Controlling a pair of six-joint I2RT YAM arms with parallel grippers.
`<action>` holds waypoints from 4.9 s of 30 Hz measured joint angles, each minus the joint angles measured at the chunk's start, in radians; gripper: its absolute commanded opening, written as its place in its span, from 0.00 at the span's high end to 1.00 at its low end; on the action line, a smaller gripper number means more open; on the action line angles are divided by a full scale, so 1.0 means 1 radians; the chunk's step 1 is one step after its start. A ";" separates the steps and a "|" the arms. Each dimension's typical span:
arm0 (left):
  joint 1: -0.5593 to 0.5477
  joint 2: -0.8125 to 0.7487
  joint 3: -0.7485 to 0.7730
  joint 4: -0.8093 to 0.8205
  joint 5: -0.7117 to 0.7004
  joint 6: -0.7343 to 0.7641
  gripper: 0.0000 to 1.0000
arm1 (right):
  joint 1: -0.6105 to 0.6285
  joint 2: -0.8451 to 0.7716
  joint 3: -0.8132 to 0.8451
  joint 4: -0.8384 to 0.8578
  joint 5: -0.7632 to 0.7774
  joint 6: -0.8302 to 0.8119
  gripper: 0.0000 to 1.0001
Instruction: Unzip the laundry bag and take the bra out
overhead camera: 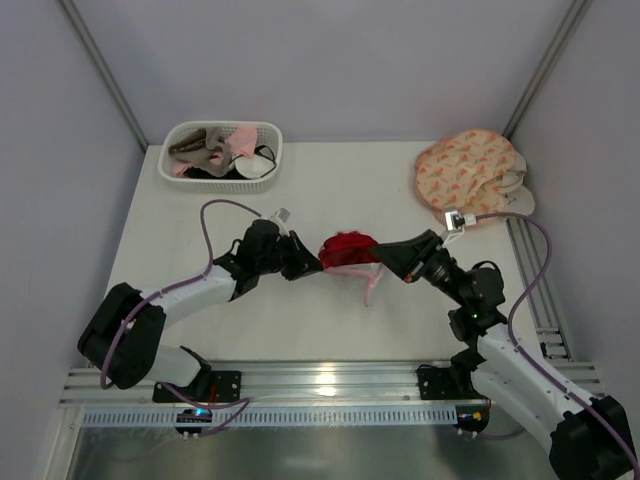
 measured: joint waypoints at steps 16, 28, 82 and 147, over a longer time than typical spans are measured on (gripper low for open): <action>-0.010 -0.015 -0.035 0.004 0.070 0.056 1.00 | -0.001 -0.331 0.122 -0.705 0.410 -0.244 0.96; -0.027 -0.040 -0.074 -0.214 0.022 0.179 1.00 | -0.008 -0.470 0.250 -0.846 0.660 -0.340 0.97; -0.013 -0.550 0.047 -0.183 -0.014 0.638 0.01 | 0.201 0.623 1.090 -1.428 -0.307 -1.001 0.96; 0.594 0.929 1.574 -0.012 -0.506 0.398 0.02 | 0.187 0.171 0.499 -1.343 0.394 -0.739 0.00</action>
